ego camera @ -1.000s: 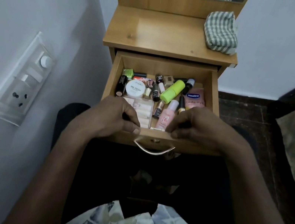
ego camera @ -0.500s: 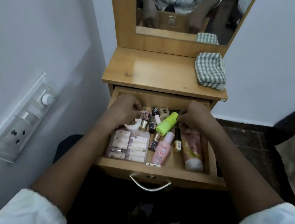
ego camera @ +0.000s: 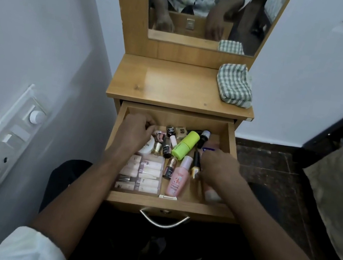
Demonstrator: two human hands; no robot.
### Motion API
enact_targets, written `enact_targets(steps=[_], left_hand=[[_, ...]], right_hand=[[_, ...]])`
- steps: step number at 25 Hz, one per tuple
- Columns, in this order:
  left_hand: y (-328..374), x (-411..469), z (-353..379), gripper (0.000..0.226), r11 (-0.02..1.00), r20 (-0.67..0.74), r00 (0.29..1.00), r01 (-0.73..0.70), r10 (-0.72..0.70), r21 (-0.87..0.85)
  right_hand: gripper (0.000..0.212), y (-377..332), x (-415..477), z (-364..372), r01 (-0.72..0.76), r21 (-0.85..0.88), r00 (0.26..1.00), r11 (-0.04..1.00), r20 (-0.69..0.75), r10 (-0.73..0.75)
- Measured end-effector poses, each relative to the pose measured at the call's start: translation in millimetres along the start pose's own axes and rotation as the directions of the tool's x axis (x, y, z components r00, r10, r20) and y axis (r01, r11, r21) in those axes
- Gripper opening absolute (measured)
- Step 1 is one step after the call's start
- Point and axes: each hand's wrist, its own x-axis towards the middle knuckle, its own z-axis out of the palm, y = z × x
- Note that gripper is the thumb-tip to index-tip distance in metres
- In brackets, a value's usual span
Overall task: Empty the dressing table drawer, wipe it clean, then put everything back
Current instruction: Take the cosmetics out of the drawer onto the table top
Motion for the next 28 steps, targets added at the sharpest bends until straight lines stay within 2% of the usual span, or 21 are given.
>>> enact_targets(steps=[4,7,9,11,15,18,19,21,23,24,26,28], left_hand=[[6,-4,2,0.012,1.0,0.095,0.995,-0.011,0.012,-0.012],[11,-9,3,0.018,1.0,0.186,0.982,-0.02,0.018,0.007],[13,-13,5,0.019,0.999,0.167,0.985,-0.034,0.035,-0.008],[14,-14,6,0.017,0.999,0.114,0.992,-0.048,0.051,-0.021],[16,-17,8,0.016,0.996,0.121,0.99,-0.069,0.076,-0.055],[26,-19,5,0.021,0.983,0.189,0.976,-0.082,0.113,-0.167],[30,-21,3,0.026,0.958,0.237,0.967,-0.02,0.091,-0.285],[42,-26,0,0.04,0.821,0.437,0.898,0.205,0.059,-0.533],[53,-35,1,0.047,0.685,0.581,0.806,0.361,0.111,-0.633],[59,-39,0,0.047,0.657,0.594,0.793,0.376,0.138,-0.654],[68,-37,-5,0.041,0.646,0.564,0.812,0.351,0.151,-0.678],[70,-30,-11,0.029,0.631,0.534,0.833,0.339,0.143,-0.698]], right_hand=[[0.032,-7,-7,5,0.011,0.0,1.0,1.0,0.026,-0.011],[0.055,-16,-15,15,-0.037,-0.114,0.999,0.993,-0.004,0.037],[0.072,-21,-16,26,-0.118,-0.051,0.993,0.992,-0.038,0.116],[0.077,-22,-17,30,-0.154,0.023,0.985,0.988,-0.077,0.156],[0.074,-19,-18,33,-0.163,0.075,0.972,0.984,-0.161,0.173],[0.051,-15,-15,24,-0.077,0.157,0.959,0.985,-0.26,0.117],[0.049,-12,-17,19,-0.048,0.204,0.951,0.978,-0.291,0.107],[0.056,-10,-24,7,0.016,0.279,0.945,0.96,-0.318,0.077],[0.065,-17,-36,-1,0.1,0.371,0.941,0.923,-0.337,0.033],[0.066,-22,-44,-7,0.15,0.423,0.935,0.894,-0.354,0.011],[0.064,-24,-49,-18,0.215,0.519,0.926,0.827,-0.377,-0.004],[0.058,-13,-46,-30,0.241,0.681,0.949,0.692,-0.315,-0.02]])
